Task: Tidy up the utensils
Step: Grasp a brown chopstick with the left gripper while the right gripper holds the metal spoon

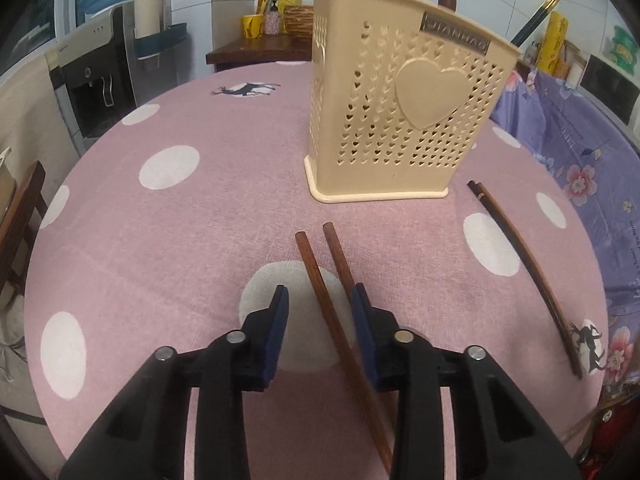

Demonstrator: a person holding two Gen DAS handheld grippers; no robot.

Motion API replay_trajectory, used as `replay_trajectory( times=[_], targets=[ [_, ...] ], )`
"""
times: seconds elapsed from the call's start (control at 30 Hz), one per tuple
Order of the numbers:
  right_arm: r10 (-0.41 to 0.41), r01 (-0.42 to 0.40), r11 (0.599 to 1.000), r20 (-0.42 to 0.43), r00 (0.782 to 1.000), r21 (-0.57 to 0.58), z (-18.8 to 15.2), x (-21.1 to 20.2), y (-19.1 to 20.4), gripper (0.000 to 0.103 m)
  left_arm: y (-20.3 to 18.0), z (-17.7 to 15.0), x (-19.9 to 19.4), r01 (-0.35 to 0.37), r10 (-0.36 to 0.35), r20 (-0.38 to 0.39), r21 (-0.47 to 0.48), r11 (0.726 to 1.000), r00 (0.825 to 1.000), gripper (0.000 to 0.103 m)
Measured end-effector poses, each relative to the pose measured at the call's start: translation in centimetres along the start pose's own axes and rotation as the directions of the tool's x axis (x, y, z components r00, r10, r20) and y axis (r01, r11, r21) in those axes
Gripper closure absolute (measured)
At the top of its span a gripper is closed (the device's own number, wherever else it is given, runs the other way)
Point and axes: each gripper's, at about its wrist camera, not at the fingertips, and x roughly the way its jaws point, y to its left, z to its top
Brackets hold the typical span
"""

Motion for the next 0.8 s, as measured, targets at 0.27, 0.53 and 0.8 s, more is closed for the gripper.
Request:
replay_trajectory(
  times=[0.27, 0.53, 0.8],
  targets=[
    [-0.005, 0.005, 1.000, 0.003, 1.000, -0.001, -0.3, -0.2, 0.3, 0.065, -0.2, 0.5, 1.2, -0.051, 0.051, -0.023, -0.003, 0.999, 0.998, 0.079],
    [-0.011, 0.011, 1.000, 0.005, 1.000, -0.001, -0.4, -0.1, 0.3, 0.065, -0.7, 1.4, 2.0, -0.092, 0.092, -0.029, 0.011, 0.996, 0.995, 0.088],
    [-0.015, 0.015, 1.000, 0.002, 1.000, 0.008, -0.6, 0.1, 0.3, 0.065, -0.6, 1.6, 2.2, -0.096, 0.096, -0.019, -0.001, 0.995, 0.995, 0.092]
  ],
)
